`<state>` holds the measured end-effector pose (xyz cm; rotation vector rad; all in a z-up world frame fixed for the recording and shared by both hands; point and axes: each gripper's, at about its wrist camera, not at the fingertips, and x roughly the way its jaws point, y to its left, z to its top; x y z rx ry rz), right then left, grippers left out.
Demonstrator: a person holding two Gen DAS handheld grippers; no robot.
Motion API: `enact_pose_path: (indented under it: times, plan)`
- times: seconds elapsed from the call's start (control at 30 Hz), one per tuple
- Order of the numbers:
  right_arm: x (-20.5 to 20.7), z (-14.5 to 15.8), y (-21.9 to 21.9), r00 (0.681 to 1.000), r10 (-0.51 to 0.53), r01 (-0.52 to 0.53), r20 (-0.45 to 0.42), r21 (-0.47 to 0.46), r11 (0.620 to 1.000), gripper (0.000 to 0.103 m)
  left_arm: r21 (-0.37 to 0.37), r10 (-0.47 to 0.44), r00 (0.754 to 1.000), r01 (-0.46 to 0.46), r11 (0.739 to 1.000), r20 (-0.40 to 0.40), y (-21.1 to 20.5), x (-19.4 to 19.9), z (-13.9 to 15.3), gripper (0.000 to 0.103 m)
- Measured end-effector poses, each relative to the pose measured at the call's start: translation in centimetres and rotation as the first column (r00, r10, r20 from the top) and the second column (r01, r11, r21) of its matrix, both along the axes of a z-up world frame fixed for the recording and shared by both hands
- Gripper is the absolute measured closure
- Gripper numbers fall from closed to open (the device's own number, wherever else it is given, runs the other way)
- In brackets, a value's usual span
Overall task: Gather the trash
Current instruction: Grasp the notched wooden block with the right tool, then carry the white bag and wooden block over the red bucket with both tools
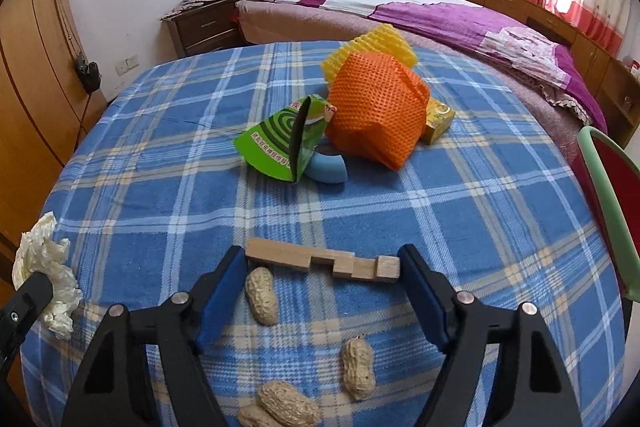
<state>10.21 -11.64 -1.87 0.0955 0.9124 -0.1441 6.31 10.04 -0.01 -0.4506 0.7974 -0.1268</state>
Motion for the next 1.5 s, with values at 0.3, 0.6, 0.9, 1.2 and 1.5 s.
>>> enact_pose_path:
  times: [0.3,0.6,0.9,1.2,1.5]
  plan:
    - [-1.6,1.2,-2.4,0.999,-0.025,0.023,0.02,0.105,0.994,0.024,0.009,-0.02,1.0,0.02,1.0,0.015,-0.8,-0.5,0.7,0.076]
    - [-4.7,5.0,-6.1,0.991,-0.066,0.045,0.114,0.175,0.984,0.024,0.026,-0.059,0.997,0.058,0.998,0.05,-2.6,-1.3,2.5,0.076]
    - [-8.1,8.0,-9.9,0.979,-0.076,0.042,0.188,0.179,0.983,0.024,0.017,-0.116,0.991,0.115,0.993,0.067,-4.8,-2.1,4.0,0.076]
    - [-11.2,9.2,-13.7,0.968,-0.12,0.077,0.222,0.194,0.978,0.024,-0.006,-0.191,0.979,0.192,0.981,0.065,-7.6,-2.7,5.0,0.076]
    - [-12.9,9.3,-17.3,0.959,-0.17,0.126,0.227,0.198,0.972,0.024,-0.014,-0.252,0.966,0.253,0.967,0.057,-10.4,-3.0,5.5,0.076]
